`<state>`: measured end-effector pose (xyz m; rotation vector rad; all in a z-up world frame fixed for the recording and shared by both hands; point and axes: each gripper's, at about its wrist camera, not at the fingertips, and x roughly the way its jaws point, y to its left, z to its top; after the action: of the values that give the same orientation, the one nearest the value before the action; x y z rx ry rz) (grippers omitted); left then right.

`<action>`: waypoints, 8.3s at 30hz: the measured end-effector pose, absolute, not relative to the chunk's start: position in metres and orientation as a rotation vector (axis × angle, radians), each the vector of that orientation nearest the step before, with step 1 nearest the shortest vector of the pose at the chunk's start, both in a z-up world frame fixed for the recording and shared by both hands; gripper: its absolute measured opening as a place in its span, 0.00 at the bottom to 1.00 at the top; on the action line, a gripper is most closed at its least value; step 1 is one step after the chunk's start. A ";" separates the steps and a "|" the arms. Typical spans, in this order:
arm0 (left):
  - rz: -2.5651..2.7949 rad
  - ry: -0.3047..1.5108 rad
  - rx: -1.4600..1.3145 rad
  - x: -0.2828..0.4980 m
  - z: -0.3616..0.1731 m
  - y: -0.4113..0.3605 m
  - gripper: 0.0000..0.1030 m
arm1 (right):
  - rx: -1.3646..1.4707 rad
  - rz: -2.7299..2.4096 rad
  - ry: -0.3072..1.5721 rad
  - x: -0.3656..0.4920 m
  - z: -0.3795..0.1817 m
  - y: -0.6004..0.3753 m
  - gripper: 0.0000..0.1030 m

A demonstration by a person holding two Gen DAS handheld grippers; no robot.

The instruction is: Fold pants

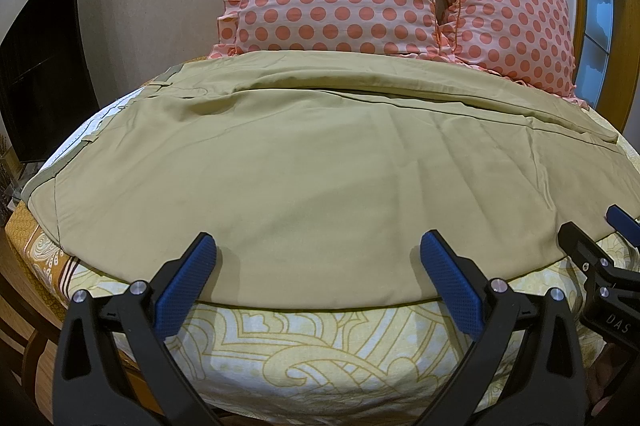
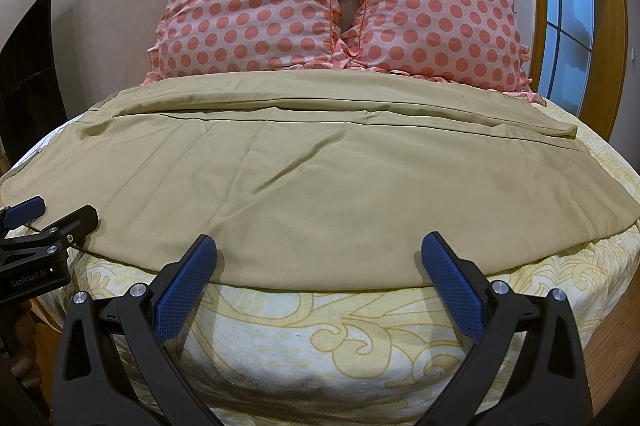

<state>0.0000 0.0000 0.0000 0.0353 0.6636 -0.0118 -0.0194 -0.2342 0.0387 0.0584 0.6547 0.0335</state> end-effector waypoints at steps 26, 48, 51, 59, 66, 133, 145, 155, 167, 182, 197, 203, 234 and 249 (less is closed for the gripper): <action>-0.012 0.663 0.035 0.000 0.000 0.000 0.98 | 0.059 0.033 0.655 -0.019 0.039 -0.234 0.99; -0.012 0.663 0.035 0.000 0.000 0.000 0.98 | 0.059 0.035 0.655 -0.020 0.038 -0.234 0.99; -0.012 0.663 0.035 0.000 0.000 0.000 0.98 | 0.060 0.038 0.652 -0.020 0.037 -0.234 0.99; -0.015 0.666 0.037 0.000 0.000 0.000 0.98 | 0.055 0.081 0.665 -0.016 0.035 -0.240 0.99; -0.028 0.667 -0.055 0.007 0.024 0.022 0.98 | 0.129 0.022 0.696 0.030 0.076 -0.306 0.99; -0.021 0.975 -0.544 0.339 0.038 0.104 0.75 | 1.144 -0.241 0.472 -0.019 0.018 -0.583 0.01; 0.028 1.002 -0.483 0.365 0.034 0.094 0.76 | 1.179 -0.198 0.789 0.011 0.008 -0.537 0.42; 0.034 1.008 -0.460 0.374 0.030 0.087 0.78 | 1.171 -0.212 0.736 0.029 0.006 -0.528 0.38; 0.013 0.940 -0.504 0.337 0.043 0.107 0.04 | 1.047 -0.177 0.520 0.003 0.026 -0.525 0.02; -0.007 0.785 -0.592 0.030 0.023 0.138 0.05 | 0.803 -0.401 0.592 -0.055 0.036 -0.512 0.02; 0.265 0.438 -0.511 -0.046 0.050 0.186 0.72 | 0.594 -0.750 0.517 -0.072 0.019 -0.517 0.61; 0.343 0.462 -0.598 -0.047 0.037 0.220 0.74 | 0.566 -0.591 0.495 -0.061 0.007 -0.520 0.06; 0.276 0.482 -0.760 -0.034 0.025 0.273 0.89 | -0.411 0.890 0.411 -0.065 0.056 -0.002 0.76; 0.284 0.574 -0.797 0.007 0.025 0.296 0.88 | -0.495 0.954 0.361 -0.100 0.038 0.017 0.87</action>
<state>0.0071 0.2958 0.0252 -0.7973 0.5743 0.2841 -0.0995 0.0174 0.0381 -0.4946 0.3610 0.9544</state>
